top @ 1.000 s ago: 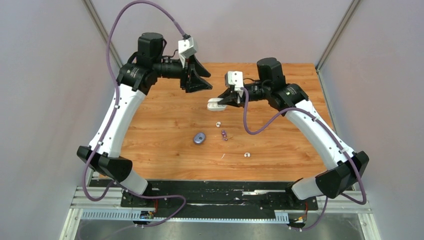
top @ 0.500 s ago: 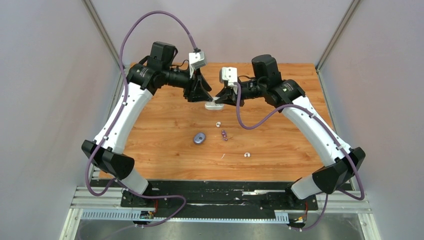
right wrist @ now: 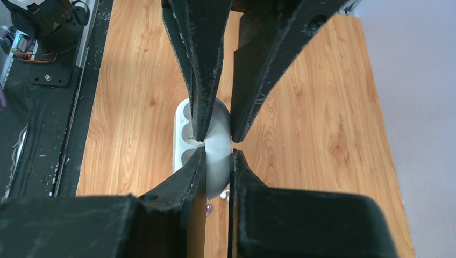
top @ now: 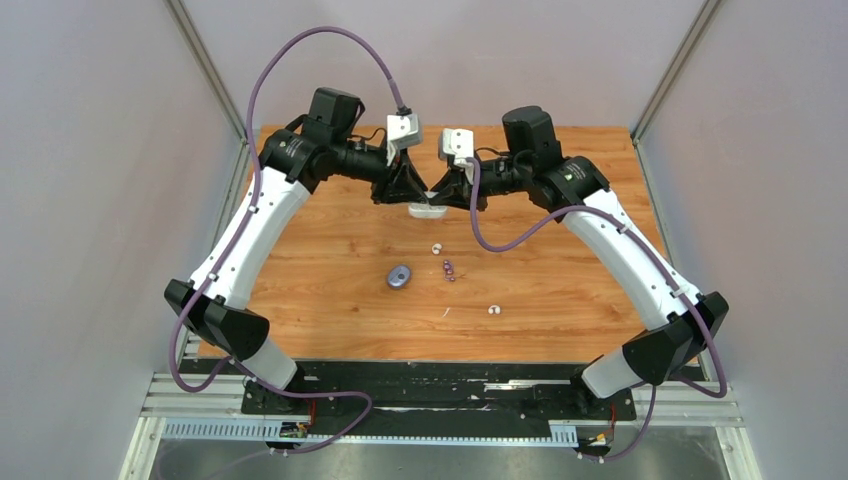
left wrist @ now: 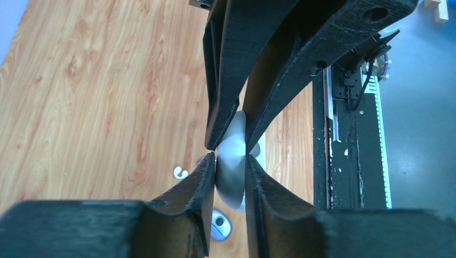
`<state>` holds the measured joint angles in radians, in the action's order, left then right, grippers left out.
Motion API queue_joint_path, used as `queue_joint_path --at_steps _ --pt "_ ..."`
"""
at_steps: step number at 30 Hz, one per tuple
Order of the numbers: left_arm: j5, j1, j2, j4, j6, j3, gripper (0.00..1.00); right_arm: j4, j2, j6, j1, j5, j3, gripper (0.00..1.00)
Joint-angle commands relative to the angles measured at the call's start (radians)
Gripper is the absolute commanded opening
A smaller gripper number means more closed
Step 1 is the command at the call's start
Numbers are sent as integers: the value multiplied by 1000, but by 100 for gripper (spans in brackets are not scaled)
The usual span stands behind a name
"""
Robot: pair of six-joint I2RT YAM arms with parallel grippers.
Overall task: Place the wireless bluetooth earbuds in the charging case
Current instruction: Open the charging case.
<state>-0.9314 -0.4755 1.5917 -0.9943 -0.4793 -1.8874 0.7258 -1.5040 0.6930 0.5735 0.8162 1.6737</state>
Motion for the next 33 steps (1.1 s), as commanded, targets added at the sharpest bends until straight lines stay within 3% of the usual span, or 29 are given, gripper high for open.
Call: queue_joint_path --at_steps 1,7,9,10,12,13,23,24,26,28,31,33 --pt "1 -5 4 16 -25 -22 28 -6 7 -17 5 34 38 0" --pt "8 -6 10 -8 -50 -17 10 -15 17 -1 5 33 25 0" --pt "18 -7 9 -9 -52 -10 19 -19 18 0 5 31 25 0" --pt "30 -9 5 -6 -47 -6 31 -20 18 -1 6 31 25 0" --pt "52 -13 -6 18 -38 14 39 -20 17 -5 6 31 27 0" --pt "61 -14 -10 36 -37 27 39 -20 17 -8 7 31 29 0" --pt "52 -12 -7 51 -24 30 7 -26 16 -7 8 27 18 0" --pt "49 -13 -11 58 -20 32 1 -28 18 -6 9 26 12 6" --pt "46 -14 -17 68 -11 41 0 -36 25 -10 9 13 -3 23" --pt "56 -14 -25 77 -4 55 0 -52 38 -34 9 -16 -10 32" --pt "103 -14 -58 115 22 90 0 -97 47 -151 -6 -113 7 51" --pt "133 -13 -88 162 41 125 0 -108 37 -277 -41 -149 48 58"
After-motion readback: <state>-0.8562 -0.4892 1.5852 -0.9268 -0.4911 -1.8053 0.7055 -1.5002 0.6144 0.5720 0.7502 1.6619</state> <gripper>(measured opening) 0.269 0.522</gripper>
